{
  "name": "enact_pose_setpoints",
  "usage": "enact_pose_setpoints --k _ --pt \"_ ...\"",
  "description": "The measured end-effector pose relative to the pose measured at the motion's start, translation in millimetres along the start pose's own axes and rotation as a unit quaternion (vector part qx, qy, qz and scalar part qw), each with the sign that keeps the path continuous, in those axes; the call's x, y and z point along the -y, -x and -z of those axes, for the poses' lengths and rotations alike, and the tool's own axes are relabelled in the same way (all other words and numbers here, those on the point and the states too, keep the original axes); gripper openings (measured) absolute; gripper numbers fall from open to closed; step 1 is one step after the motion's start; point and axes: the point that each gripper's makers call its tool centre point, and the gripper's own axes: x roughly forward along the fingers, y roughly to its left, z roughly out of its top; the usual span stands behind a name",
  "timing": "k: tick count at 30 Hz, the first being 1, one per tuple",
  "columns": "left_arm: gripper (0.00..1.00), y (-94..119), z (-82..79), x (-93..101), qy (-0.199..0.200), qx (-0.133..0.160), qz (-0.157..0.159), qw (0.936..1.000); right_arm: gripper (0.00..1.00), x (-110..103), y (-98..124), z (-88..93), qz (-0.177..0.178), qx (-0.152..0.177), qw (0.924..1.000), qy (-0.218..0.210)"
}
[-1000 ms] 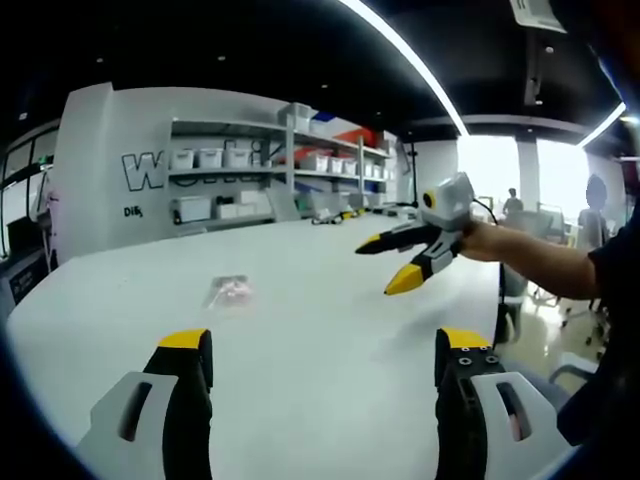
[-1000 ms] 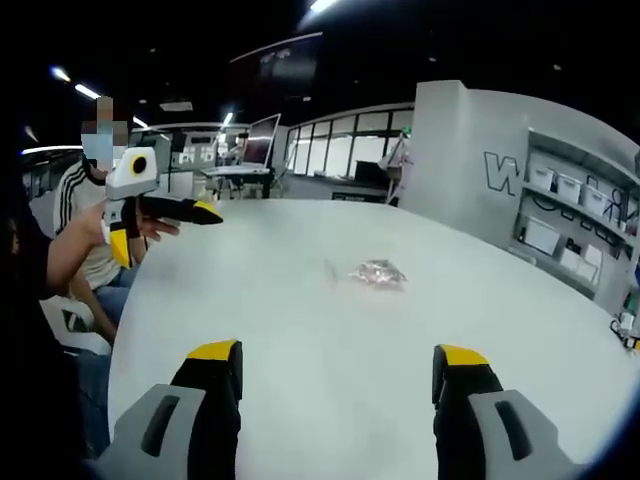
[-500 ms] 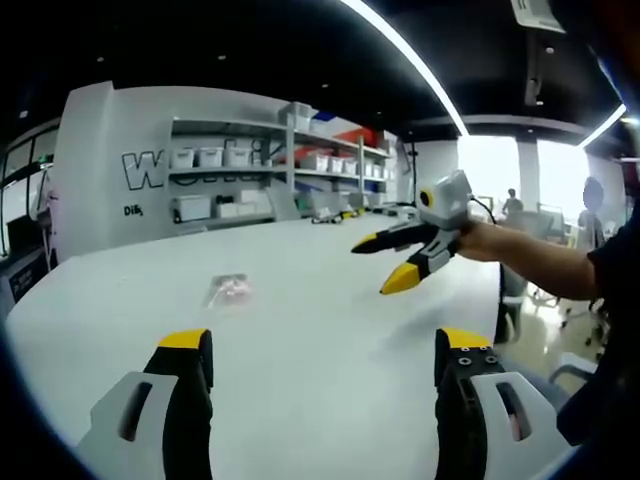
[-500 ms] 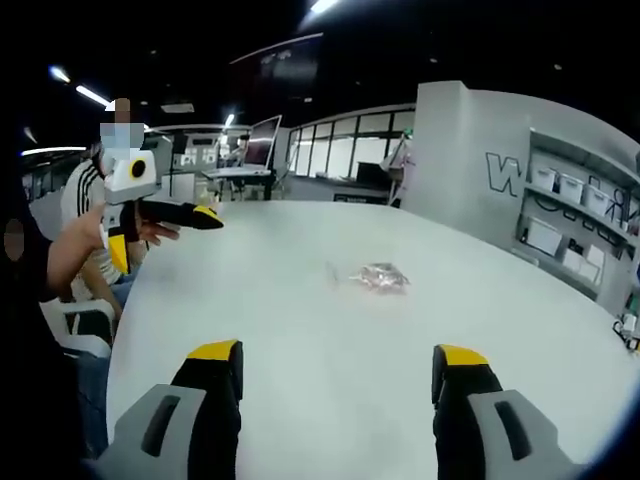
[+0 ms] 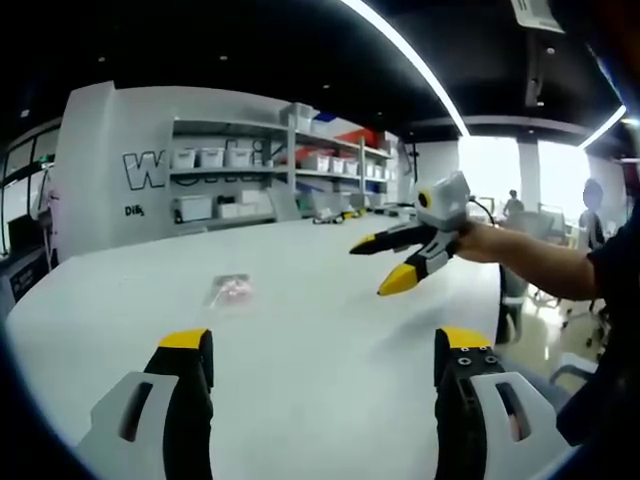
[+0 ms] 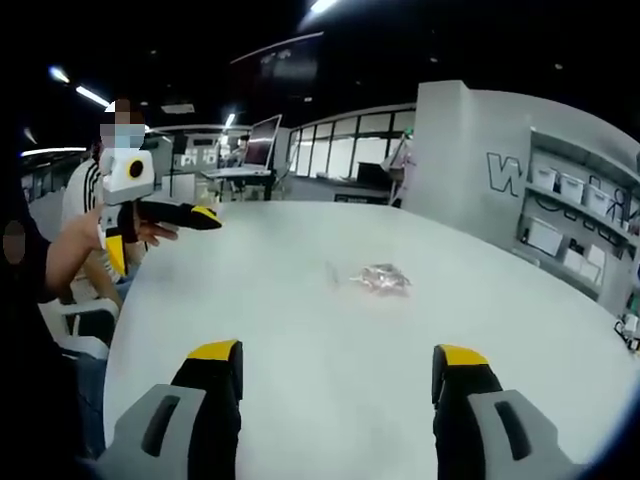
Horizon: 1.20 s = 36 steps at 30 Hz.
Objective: Open the resealable bag by pulling the two sides of the seal apart until the entire bag opening is separated and visibly accessible.
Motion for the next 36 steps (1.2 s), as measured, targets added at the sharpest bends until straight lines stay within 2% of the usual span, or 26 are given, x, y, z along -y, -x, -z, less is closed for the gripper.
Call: enact_pose_setpoints --k 20,36 --pt "0.89 -1.7 0.9 0.1 0.002 -0.001 0.002 1.0 0.77 9.7 -5.4 -2.6 0.0 -0.002 1.0 0.001" --pt "0.89 -2.0 -0.9 -1.8 0.004 0.0 0.001 1.0 0.77 9.7 -11.3 -12.4 -0.004 0.003 1.0 0.007"
